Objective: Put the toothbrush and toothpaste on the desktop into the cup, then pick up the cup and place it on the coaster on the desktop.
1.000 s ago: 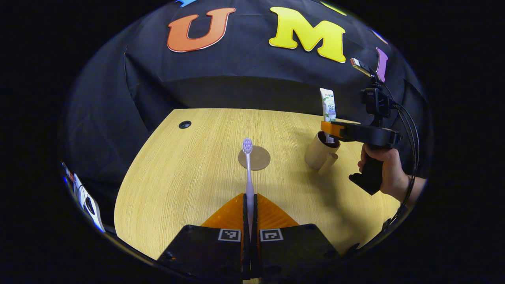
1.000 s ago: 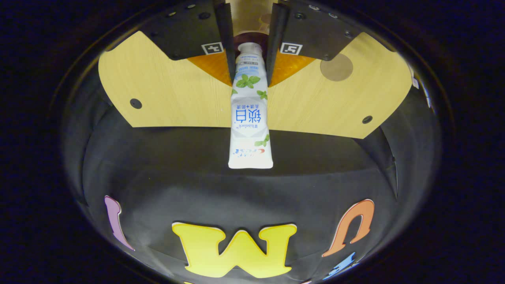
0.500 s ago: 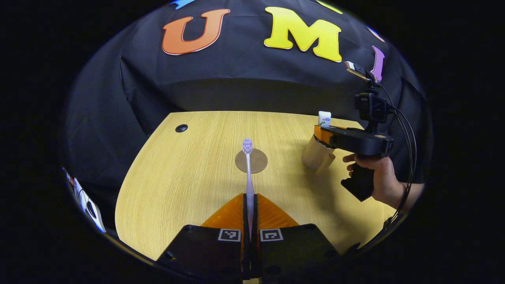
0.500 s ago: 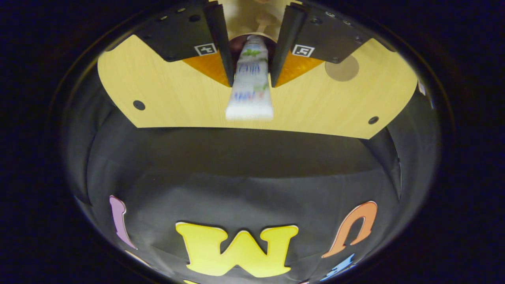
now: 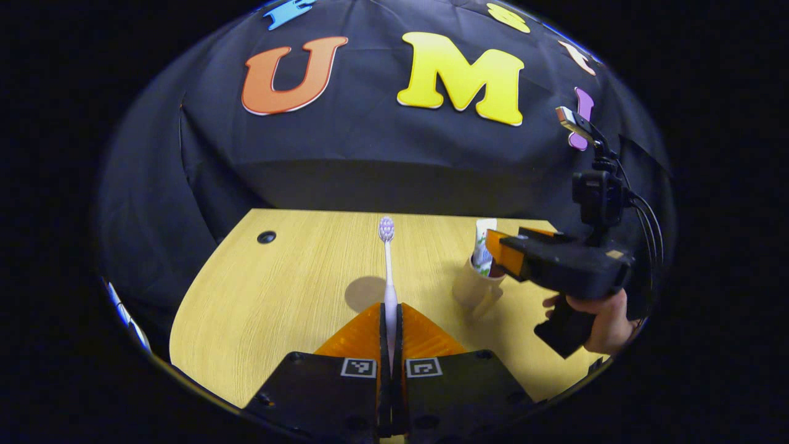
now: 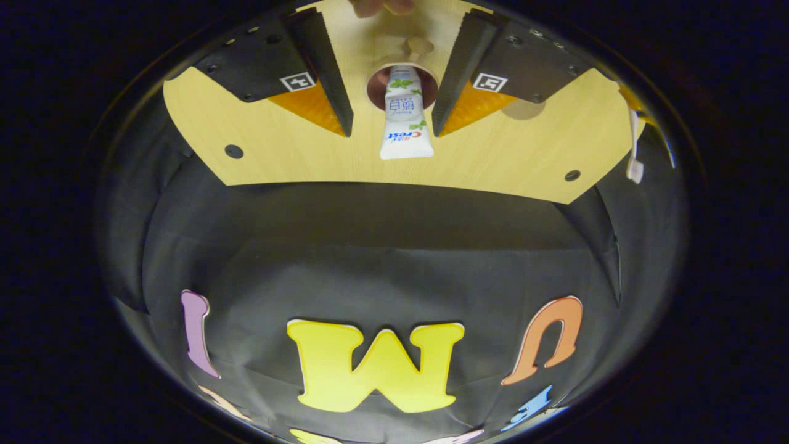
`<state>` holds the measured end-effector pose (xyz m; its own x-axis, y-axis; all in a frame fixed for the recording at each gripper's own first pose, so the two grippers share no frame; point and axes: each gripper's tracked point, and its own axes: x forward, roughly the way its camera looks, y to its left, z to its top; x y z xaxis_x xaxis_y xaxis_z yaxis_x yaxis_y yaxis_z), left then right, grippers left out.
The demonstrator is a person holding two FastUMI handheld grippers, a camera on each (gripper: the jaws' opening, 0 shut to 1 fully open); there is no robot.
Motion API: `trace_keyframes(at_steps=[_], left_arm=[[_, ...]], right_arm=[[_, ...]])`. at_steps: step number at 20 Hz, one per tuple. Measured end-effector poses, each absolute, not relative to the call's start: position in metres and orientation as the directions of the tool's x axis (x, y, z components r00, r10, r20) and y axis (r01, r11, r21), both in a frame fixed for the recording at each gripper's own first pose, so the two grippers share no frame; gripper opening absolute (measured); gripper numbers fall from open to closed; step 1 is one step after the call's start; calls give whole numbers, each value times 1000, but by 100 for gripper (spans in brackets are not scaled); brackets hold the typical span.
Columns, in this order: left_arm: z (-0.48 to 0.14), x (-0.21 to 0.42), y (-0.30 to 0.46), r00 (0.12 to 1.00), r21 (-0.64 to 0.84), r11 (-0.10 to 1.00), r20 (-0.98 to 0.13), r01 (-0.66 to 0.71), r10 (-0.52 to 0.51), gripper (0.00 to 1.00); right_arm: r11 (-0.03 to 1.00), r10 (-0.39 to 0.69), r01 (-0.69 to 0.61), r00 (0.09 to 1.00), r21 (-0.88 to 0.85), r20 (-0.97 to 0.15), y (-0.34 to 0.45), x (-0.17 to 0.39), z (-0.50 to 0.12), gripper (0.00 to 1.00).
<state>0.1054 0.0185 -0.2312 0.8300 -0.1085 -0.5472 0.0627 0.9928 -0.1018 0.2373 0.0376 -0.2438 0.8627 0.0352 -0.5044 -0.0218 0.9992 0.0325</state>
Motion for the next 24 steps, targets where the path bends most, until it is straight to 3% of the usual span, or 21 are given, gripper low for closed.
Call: trace_keyframes(at_steps=[8, 15, 24], left_arm=[[-216, 181, -56, 924, -149, 982, -345, 116, -161, 4], [-234, 234, -118, 958, -144, 977, -218, 159, -188, 4], [-268, 251, -152, 969, -104, 983, -179, 152, -169, 4]], right_arm=[[999, 32, -22, 884, 27, -466, -16, 208, -209, 84], [999, -45, 51, 856, -3, -515, -90, 193, -230, 84], [988, -111, 157, 757, 14, -644, -153, 169, -282, 85]])
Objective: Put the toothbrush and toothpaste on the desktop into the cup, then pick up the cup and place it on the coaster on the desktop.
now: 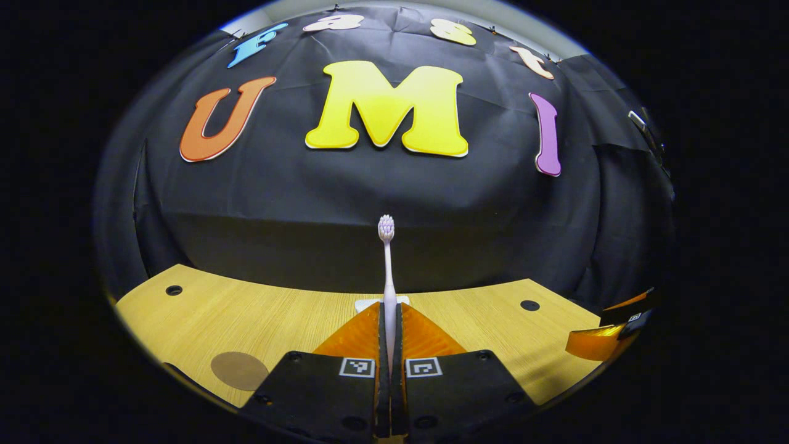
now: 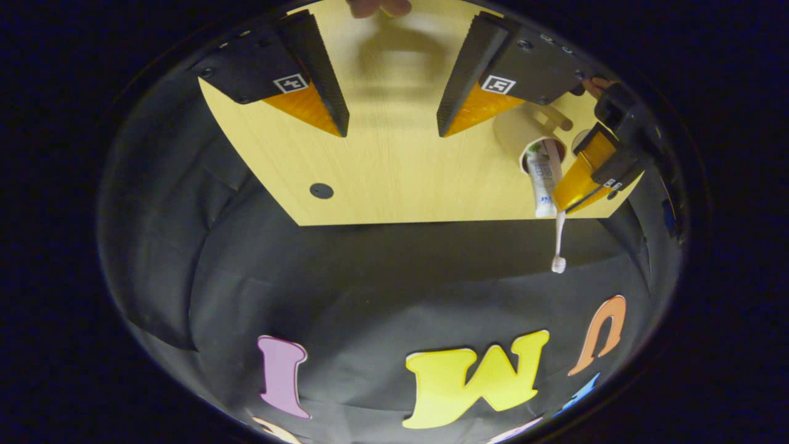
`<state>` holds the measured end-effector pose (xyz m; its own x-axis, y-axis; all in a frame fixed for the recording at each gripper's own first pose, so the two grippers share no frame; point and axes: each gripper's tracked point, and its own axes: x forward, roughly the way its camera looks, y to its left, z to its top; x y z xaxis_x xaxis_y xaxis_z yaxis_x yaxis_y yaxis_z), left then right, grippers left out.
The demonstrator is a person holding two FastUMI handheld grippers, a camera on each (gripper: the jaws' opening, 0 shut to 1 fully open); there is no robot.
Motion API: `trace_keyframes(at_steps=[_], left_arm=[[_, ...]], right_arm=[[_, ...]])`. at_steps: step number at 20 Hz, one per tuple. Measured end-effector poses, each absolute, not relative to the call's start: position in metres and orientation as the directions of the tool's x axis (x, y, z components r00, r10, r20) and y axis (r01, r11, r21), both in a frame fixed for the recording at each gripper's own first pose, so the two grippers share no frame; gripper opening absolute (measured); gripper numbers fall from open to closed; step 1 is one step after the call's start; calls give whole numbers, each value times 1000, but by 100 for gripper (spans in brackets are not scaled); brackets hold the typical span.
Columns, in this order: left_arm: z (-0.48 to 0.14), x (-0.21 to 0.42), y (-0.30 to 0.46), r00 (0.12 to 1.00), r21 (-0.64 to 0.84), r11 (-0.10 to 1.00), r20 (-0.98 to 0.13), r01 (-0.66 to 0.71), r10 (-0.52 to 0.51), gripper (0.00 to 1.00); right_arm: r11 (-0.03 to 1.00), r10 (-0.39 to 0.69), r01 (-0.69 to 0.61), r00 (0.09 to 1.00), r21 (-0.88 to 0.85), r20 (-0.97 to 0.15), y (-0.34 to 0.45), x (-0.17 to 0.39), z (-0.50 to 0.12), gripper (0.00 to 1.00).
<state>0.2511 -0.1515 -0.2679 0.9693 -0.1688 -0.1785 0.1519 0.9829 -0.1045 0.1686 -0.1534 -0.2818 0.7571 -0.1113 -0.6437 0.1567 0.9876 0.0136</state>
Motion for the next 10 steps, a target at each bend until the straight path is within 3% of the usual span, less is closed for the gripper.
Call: trace_keyframes(at_steps=[10], left_arm=[[-287, 243, -157, 969, -104, 986, -199, 131, -150, 11]], right_arm=[[990, -100, 141, 757, 13, -646, -146, 161, -281, 85]])
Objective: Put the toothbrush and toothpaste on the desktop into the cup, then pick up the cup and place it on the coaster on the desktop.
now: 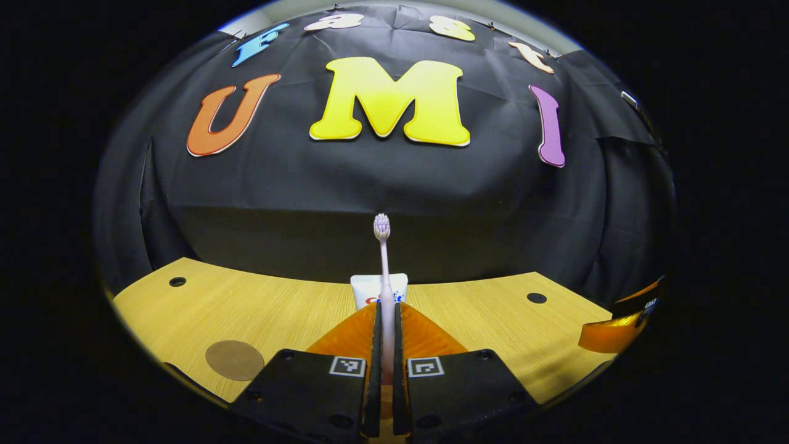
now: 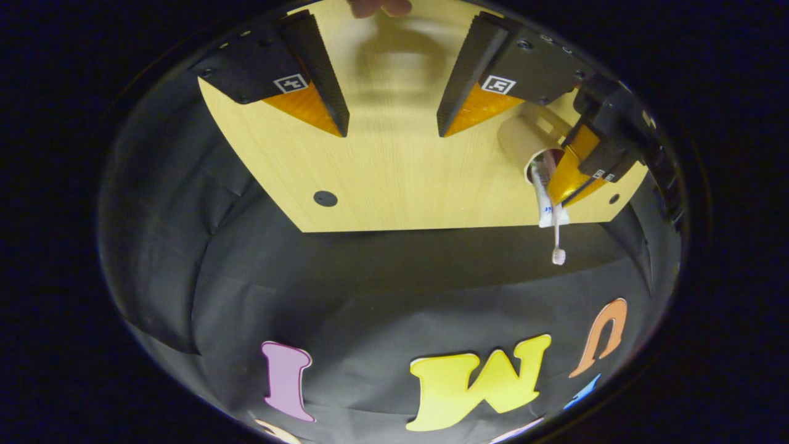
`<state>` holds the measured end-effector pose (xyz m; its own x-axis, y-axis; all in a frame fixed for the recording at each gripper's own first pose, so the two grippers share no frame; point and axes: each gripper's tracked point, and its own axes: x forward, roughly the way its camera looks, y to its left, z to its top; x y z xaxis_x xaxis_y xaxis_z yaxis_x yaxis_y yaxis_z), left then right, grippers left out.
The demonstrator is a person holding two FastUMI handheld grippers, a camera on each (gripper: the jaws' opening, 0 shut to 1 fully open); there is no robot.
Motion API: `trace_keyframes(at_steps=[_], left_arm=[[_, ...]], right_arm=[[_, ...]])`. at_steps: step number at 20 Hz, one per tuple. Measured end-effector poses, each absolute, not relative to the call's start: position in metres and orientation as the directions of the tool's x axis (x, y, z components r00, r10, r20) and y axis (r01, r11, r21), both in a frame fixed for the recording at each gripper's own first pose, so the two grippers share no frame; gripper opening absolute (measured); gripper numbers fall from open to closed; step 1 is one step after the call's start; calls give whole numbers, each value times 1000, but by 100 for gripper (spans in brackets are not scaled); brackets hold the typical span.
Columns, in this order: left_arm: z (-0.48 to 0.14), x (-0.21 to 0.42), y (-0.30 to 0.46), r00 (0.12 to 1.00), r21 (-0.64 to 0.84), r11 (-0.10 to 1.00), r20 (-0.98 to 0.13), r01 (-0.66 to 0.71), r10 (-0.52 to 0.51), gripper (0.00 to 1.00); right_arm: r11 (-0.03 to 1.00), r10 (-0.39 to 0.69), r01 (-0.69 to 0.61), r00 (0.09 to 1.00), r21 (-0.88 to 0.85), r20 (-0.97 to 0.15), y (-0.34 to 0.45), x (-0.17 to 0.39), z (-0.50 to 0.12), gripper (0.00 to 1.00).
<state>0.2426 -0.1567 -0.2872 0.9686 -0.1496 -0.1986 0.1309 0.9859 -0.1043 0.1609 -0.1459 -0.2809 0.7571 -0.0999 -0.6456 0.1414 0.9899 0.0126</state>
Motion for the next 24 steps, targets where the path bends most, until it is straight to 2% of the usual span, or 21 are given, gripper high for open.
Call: trace_keyframes(at_steps=[3, 4, 5, 6, 7, 9, 10, 11, 15, 19, 24], left_arm=[[-293, 239, -159, 962, -117, 983, -218, 142, -165, 16], [-294, 235, -160, 960, -116, 982, -223, 149, -172, 31], [-295, 233, -159, 958, -115, 981, -225, 154, -177, 30], [-293, 231, -159, 956, -120, 980, -228, 161, -185, 48], [-289, 227, -157, 955, -129, 978, -226, 166, -192, 57], [-277, 221, -148, 959, -136, 979, -217, 154, -181, 84], [-270, 219, -142, 963, -131, 980, -208, 147, -172, 93], [-263, 218, -135, 967, -124, 983, -198, 137, -160, 98], [-239, 202, -98, 976, -102, 990, -183, 99, -116, 100], [-215, 179, -59, 981, -84, 994, -174, 71, -85, 100], [-184, 157, -4, 988, -50, 999, -157, -18, 10, 100]], right_arm=[[991, -96, 136, 761, 14, -641, -142, 161, -279, 86], [991, -95, 136, 763, 15, -640, -142, 161, -279, 86], [991, -94, 135, 764, 16, -639, -140, 160, -278, 86], [991, -92, 133, 763, 16, -639, -137, 160, -278, 86], [992, -89, 129, 763, 16, -640, -135, 160, -278, 85], [992, -98, 128, 758, -1, -645, -131, 159, -277, 86], [992, -97, 125, 759, -2, -644, -127, 159, -275, 86], [992, -96, 123, 761, -3, -642, -123, 158, -273, 87], [995, -60, 98, 749, 22, -660, -96, 158, -270, 92], [997, -13, 65, 730, 51, -683, -61, 159, -265, 92], [998, 31, 21, 708, 65, -705, -15, 160, -258, 93]])
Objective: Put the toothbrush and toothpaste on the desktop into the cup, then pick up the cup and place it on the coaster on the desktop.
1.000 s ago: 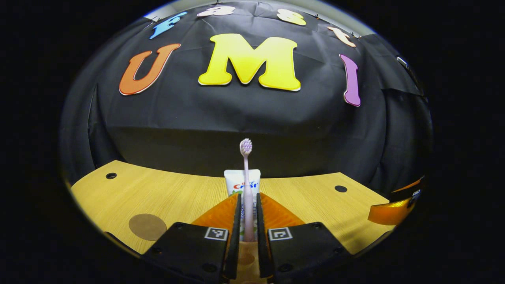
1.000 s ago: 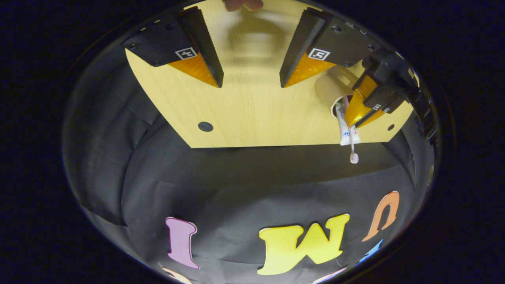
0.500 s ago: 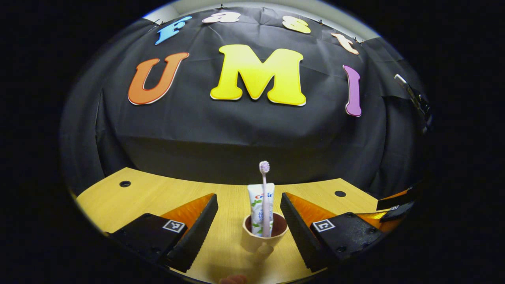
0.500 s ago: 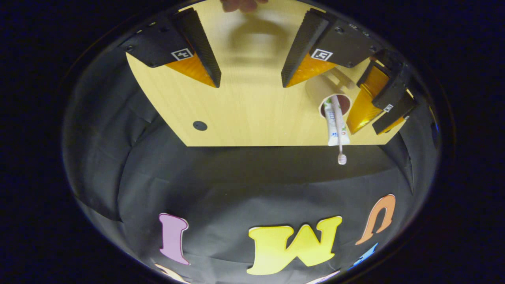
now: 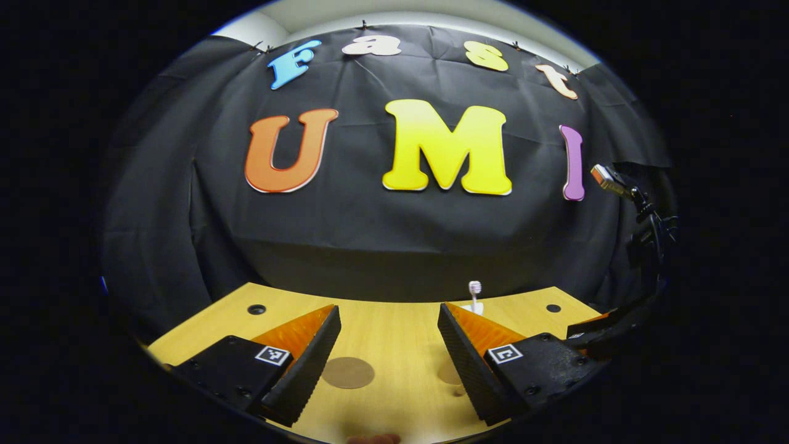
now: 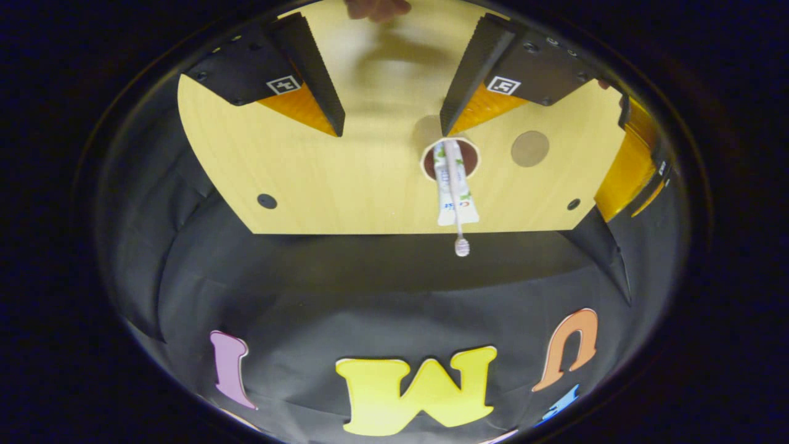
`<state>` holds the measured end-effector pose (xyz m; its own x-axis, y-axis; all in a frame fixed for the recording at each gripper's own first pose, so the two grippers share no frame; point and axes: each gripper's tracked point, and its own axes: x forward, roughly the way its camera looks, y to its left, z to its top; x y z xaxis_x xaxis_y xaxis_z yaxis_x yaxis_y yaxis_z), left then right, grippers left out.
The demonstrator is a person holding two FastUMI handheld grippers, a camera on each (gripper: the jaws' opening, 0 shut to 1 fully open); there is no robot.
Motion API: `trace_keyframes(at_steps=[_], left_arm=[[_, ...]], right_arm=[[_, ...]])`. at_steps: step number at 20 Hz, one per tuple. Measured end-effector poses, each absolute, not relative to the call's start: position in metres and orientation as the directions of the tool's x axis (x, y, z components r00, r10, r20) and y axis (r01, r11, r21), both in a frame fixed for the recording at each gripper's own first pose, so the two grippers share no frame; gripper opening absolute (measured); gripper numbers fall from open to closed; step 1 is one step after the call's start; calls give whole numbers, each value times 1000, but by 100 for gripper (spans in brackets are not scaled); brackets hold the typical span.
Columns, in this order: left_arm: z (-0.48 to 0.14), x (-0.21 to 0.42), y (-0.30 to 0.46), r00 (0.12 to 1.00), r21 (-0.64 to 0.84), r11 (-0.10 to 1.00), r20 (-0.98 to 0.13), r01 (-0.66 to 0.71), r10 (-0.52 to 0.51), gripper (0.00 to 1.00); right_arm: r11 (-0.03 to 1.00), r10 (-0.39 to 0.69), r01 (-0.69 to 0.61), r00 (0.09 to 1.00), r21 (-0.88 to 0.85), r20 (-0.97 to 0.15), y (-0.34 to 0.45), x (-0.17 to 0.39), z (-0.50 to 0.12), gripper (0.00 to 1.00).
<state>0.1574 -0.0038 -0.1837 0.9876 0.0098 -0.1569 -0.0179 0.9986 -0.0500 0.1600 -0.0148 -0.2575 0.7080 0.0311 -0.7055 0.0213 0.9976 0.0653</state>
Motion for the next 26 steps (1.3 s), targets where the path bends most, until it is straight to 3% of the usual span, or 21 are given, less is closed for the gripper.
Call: trace_keyframes(at_steps=[5, 20, 26], left_arm=[[-171, 129, 36, 982, -40, 997, -181, -60, 52, 100], [-165, 74, 133, 943, -90, 968, -262, -234, 204, 100], [-185, 63, 171, 906, -56, 950, -322, -308, 275, 100]], right_arm=[[998, 34, 12, 668, 57, -744, 19, 159, -263, 93], [994, 27, 91, 326, 59, -945, 64, 185, -338, 93], [991, 10, 124, 265, 44, -964, 62, 193, -364, 92]])
